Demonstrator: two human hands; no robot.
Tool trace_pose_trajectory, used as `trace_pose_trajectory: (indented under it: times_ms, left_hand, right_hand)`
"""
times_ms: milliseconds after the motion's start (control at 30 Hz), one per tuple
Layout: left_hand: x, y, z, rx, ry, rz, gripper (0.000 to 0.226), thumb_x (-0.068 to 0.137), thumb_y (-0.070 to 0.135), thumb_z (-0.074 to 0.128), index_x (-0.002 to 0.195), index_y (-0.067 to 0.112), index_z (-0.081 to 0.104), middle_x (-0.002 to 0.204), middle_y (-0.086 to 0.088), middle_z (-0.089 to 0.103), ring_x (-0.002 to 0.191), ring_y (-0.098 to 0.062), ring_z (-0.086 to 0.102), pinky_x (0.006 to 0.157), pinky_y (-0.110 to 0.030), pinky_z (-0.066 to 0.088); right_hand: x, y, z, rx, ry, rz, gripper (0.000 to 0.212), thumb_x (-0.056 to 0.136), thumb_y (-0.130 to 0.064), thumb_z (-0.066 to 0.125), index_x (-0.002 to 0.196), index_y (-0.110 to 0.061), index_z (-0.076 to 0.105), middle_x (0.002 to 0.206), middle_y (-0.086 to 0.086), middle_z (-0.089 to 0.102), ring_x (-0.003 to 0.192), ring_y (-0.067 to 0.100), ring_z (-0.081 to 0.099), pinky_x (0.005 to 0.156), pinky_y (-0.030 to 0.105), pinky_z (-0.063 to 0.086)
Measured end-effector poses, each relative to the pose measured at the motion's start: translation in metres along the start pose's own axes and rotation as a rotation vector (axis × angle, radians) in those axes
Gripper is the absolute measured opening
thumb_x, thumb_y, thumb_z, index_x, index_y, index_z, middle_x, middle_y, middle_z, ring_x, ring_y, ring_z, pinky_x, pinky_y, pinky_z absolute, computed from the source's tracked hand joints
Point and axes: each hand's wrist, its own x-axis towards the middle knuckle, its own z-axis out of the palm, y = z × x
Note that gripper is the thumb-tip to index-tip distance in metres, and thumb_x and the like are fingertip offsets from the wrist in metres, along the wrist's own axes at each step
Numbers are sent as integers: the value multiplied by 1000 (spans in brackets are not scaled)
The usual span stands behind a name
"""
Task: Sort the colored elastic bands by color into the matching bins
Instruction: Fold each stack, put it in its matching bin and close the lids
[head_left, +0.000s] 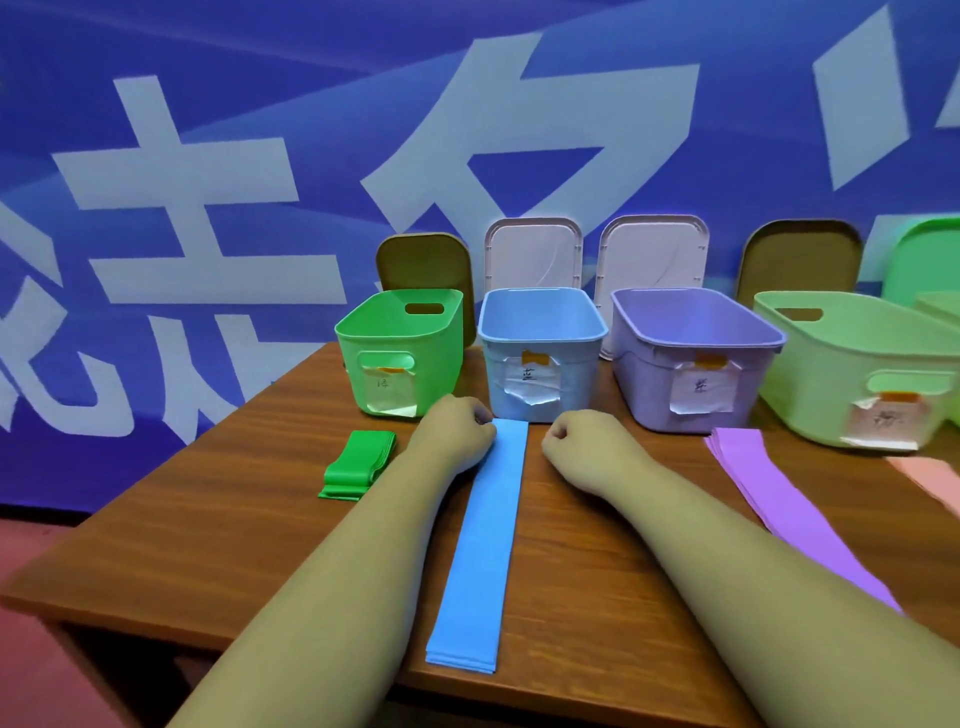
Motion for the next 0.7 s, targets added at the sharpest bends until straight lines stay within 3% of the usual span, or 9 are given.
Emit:
trace_pose_trajectory:
  times_ms: [200, 467, 700]
  left_hand:
    - [6, -7, 1, -83, -2, -21, 17, 85, 23, 65, 97, 27, 76, 92, 8, 70, 91, -19, 66, 75, -28, 51]
    - [10, -9, 2, -112, -18, -35, 13, 84, 26, 63, 90, 30, 74, 90, 10, 72, 89, -14, 67, 77, -30, 56]
    - [10, -7, 1, -123, -42, -55, 12, 80, 24, 62, 86, 28, 72, 86, 7, 74, 85, -16, 69, 78, -36, 60]
  right_hand:
    - [2, -13, 27, -44, 199, 70, 33, 99, -35, 42, 103, -27, 74, 108, -1, 70, 109, 31, 58, 93, 40, 47]
    - [5, -14, 27, 4, 120, 15, 33, 98, -42, 48, 120, -38, 73, 122, -9, 67, 118, 25, 54, 101, 42, 39]
    - [7, -12, 25, 27, 90, 15, 34, 97, -43, 49, 122, -40, 72, 125, -11, 70, 121, 24, 55, 101, 42, 39]
